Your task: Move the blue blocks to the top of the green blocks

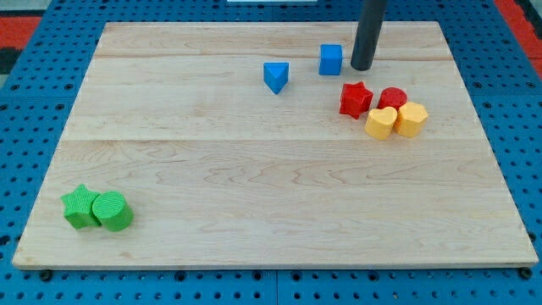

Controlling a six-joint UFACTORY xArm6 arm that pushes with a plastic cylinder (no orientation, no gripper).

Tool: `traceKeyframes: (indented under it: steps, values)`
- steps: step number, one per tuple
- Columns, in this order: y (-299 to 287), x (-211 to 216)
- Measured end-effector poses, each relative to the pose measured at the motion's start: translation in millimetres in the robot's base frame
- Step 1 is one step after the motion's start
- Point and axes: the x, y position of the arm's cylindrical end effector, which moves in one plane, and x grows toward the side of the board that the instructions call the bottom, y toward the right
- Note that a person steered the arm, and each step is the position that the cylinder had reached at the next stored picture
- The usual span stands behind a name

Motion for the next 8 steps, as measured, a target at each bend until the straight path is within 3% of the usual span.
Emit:
traceKeyframes:
  steps: [8]
  values:
    - [-32,14]
